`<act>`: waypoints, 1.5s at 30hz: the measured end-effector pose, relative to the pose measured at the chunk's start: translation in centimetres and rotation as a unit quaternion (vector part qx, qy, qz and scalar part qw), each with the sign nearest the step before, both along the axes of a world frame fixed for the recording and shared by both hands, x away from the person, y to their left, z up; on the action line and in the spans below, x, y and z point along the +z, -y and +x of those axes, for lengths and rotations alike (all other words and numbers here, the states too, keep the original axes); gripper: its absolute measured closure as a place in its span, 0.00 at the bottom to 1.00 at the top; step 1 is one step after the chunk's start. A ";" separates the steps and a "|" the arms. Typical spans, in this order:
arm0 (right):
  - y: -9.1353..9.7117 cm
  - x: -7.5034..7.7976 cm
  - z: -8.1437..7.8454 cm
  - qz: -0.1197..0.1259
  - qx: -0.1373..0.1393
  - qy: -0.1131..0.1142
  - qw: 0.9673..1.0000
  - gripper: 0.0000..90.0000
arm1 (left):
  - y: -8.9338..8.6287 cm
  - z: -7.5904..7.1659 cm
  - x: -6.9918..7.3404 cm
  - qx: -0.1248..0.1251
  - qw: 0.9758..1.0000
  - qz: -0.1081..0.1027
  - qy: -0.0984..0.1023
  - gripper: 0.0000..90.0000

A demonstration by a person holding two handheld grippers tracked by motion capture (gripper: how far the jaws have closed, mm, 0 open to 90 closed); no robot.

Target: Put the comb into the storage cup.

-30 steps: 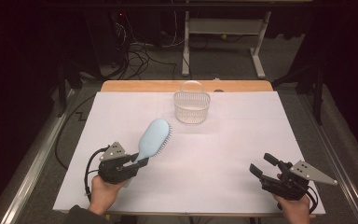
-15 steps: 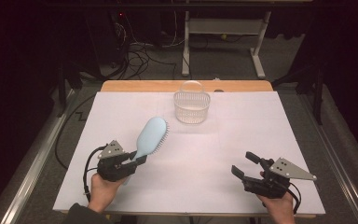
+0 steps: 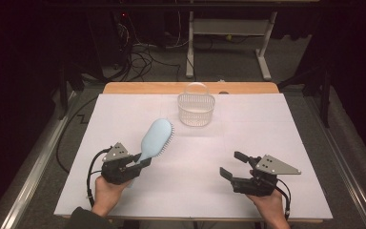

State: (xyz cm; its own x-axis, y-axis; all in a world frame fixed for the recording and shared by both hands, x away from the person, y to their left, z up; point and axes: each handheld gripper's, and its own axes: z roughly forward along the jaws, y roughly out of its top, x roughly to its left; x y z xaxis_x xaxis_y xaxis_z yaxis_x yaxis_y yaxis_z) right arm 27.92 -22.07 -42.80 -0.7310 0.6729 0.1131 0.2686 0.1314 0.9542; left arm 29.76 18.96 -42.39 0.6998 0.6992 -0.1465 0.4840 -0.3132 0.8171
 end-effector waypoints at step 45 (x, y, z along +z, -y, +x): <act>-6.1 0.8 2.5 -0.019 0.062 -0.029 0.997 0.27 | 2.8 0.0 0.0 -0.029 1.000 0.006 0.007 0.75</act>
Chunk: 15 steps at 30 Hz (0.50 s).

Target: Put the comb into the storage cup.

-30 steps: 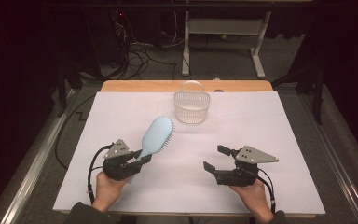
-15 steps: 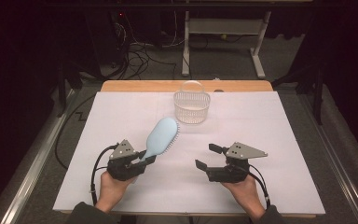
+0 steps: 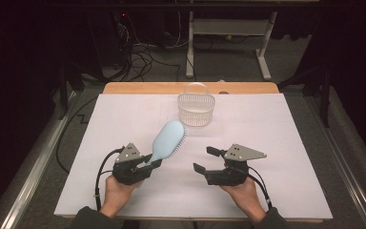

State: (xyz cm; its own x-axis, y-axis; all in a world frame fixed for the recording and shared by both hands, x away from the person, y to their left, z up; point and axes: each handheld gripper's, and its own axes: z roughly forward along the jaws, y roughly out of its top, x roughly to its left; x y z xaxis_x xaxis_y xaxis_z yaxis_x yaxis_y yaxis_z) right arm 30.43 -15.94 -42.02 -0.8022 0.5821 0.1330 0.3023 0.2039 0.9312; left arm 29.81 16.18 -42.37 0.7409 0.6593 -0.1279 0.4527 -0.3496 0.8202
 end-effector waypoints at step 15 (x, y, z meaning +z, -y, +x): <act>-1.7 0.2 0.7 -0.001 0.005 -0.007 1.000 0.29 | 0.7 -0.2 0.1 -0.010 1.000 0.005 0.009 0.75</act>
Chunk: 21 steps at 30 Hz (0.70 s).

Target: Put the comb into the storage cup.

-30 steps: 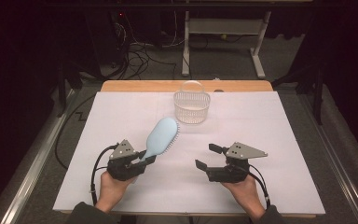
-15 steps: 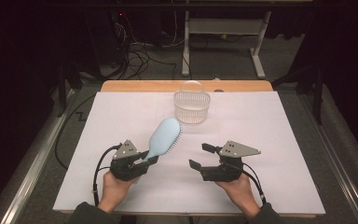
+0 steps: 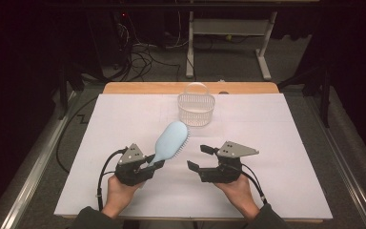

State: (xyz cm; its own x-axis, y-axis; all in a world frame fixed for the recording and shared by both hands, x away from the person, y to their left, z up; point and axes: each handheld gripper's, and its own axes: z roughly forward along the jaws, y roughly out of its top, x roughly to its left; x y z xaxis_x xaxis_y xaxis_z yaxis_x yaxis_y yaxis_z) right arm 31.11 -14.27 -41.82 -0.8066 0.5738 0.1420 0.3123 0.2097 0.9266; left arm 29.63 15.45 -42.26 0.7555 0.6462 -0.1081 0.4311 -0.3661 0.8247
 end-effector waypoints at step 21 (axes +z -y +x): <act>-2.1 0.4 1.2 0.003 0.011 -0.023 1.000 0.28 | 1.1 -0.2 0.0 -0.013 1.000 0.011 0.007 0.75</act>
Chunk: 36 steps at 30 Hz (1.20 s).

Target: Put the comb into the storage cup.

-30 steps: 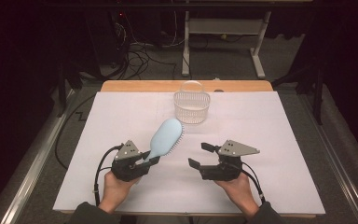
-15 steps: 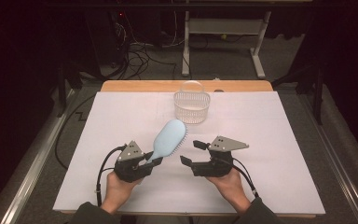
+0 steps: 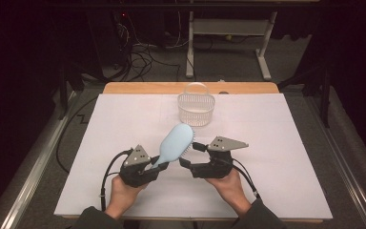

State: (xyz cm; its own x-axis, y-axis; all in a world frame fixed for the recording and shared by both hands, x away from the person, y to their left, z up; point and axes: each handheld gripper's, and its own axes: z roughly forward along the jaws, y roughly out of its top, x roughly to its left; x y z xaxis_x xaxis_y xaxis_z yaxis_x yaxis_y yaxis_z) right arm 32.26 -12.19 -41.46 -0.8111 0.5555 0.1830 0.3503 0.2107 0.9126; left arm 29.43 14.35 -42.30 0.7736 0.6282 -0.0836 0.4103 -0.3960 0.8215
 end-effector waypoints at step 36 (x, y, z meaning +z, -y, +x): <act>-2.5 0.2 1.3 0.003 0.016 -0.037 0.999 0.27 | 1.2 -0.3 0.0 -0.012 1.000 0.009 0.007 0.75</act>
State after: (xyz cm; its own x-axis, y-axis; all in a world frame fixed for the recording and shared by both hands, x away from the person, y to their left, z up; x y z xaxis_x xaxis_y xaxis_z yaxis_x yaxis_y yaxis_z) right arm 33.60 -9.73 -41.23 -0.8121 0.5291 0.2459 0.4099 0.2174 0.8858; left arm 29.12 13.14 -42.30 0.7896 0.6106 -0.0613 0.3882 -0.4196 0.8205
